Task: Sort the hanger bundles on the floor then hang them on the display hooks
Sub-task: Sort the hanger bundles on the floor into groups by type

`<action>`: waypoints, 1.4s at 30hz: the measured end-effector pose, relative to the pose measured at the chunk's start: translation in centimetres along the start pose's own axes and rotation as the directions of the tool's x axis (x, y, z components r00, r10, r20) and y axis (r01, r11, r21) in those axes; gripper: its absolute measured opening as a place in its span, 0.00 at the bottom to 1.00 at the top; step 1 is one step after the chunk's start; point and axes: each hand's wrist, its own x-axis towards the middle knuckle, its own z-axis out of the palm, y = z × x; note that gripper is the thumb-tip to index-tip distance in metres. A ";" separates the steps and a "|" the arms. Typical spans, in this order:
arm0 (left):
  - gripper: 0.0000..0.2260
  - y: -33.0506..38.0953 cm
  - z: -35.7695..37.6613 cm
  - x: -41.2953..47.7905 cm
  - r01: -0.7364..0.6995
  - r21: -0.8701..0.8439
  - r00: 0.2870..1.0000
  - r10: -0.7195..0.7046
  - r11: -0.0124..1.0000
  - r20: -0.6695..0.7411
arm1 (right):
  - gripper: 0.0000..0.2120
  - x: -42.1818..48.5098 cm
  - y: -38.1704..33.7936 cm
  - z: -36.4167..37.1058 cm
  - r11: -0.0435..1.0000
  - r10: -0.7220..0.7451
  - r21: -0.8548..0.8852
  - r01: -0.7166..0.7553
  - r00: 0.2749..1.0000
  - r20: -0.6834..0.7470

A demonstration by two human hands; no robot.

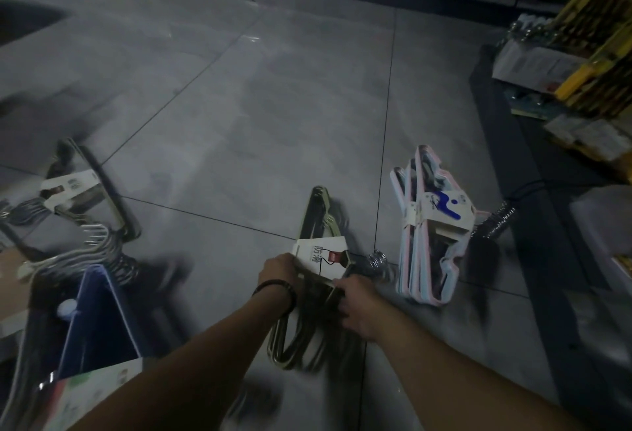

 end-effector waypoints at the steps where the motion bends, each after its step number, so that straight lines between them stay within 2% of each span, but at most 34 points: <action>1: 0.12 0.2 -0.2 -0.1 0.007 0.008 1.000 -0.007 1.000 0.004 | 0.09 0.0 -0.3 0.6 1.000 -0.012 -0.008 0.012 1.000 -0.010; 5: 0.11 -0.5 -0.7 0.5 0.054 -0.034 0.998 -0.054 0.998 -0.016 | 0.08 0.1 -0.9 1.2 0.996 -0.045 -0.076 0.041 0.997 -0.056; 8: 0.12 -1.2 -1.3 1.2 0.066 -0.082 0.998 -0.065 0.994 0.016 | 0.06 0.2 -1.0 0.3 0.997 -0.054 -0.065 0.051 0.998 -0.045; 10: 0.12 -1.5 -1.3 1.4 0.053 -0.083 0.998 -0.052 0.995 0.020 | 0.09 0.5 -0.8 0.1 0.996 -0.072 -0.048 0.070 0.997 -0.039; 13: 0.11 -1.9 -1.3 1.6 0.068 -0.087 0.998 -0.068 0.994 0.000 | 0.13 -0.1 -1.1 1.5 0.994 -0.098 -0.042 0.099 0.995 0.028; 16: 0.11 -2.3 -1.8 1.7 0.097 -0.091 0.995 -0.096 0.991 0.016 | 0.12 -1.0 -2.0 2.6 0.994 -0.074 -0.075 0.079 0.995 0.067; 18: 0.15 -2.7 -2.5 1.7 0.097 -0.126 0.993 -0.088 0.987 0.075 | 0.12 -1.1 -2.3 2.9 0.991 -0.061 -0.120 0.065 0.997 0.037; 20: 0.20 -2.9 -4.1 1.7 0.091 -0.156 0.987 -0.069 0.984 0.142 | 0.18 -0.3 -2.4 2.8 0.966 -0.084 -0.250 0.067 0.995 -0.061; 22: 0.21 -3.3 -6.5 1.8 0.063 -0.159 0.984 -0.035 0.985 0.175 | 0.22 -0.6 -3.3 3.0 0.861 -0.225 -0.496 0.111 0.958 -0.175; 24: 0.17 -3.6 -10.0 1.6 -0.030 -0.072 0.986 0.042 0.997 0.164 | 0.21 -3.5 -5.3 4.1 0.669 -0.390 -0.735 0.108 0.893 -0.224; 26: 0.13 -4.4 -14.1 1.0 -0.141 0.096 0.986 0.130 0.985 0.106 | 0.23 -5.1 -7.2 5.2 0.511 -0.474 -0.856 0.081 0.857 -0.203; 28: 0.11 -6.5 -18.1 0.2 -0.165 0.225 0.986 0.164 0.960 0.024 | 0.23 -6.1 -8.7 7.6 0.371 -0.503 -0.922 0.114 0.859 -0.096; 31: 0.13 -12.5 -22.9 -0.8 -0.073 0.369 0.982 0.131 0.927 -0.137 | 0.13 -6.8 -9.7 13.5 0.274 -0.544 -0.910 0.310 0.831 0.120; 35: 0.21 -22.2 -24.6 -2.7 0.198 0.408 0.926 -0.033 0.891 -0.377 | 0.07 -7.6 -10.2 23.4 0.170 -0.542 -0.814 0.556 0.742 0.394; 37: 0.26 -26.1 -23.4 -3.3 0.223 0.347 0.915 -0.073 0.911 -0.396 | 0.09 -6.9 -10.4 28.0 0.145 -0.511 -0.777 0.613 0.718 0.471; 39: 0.29 -28.5 -22.1 -3.2 0.200 0.291 0.926 -0.083 0.935 -0.369 | 0.13 -5.8 -10.9 32.0 0.100 -0.450 -0.777 0.621 0.725 0.521; 42: 0.30 -28.9 -21.3 -2.3 0.189 0.239 0.920 -0.086 0.952 -0.383 | 0.23 -3.3 -11.5 36.6 -0.107 -0.301 -0.811 0.575 0.759 0.578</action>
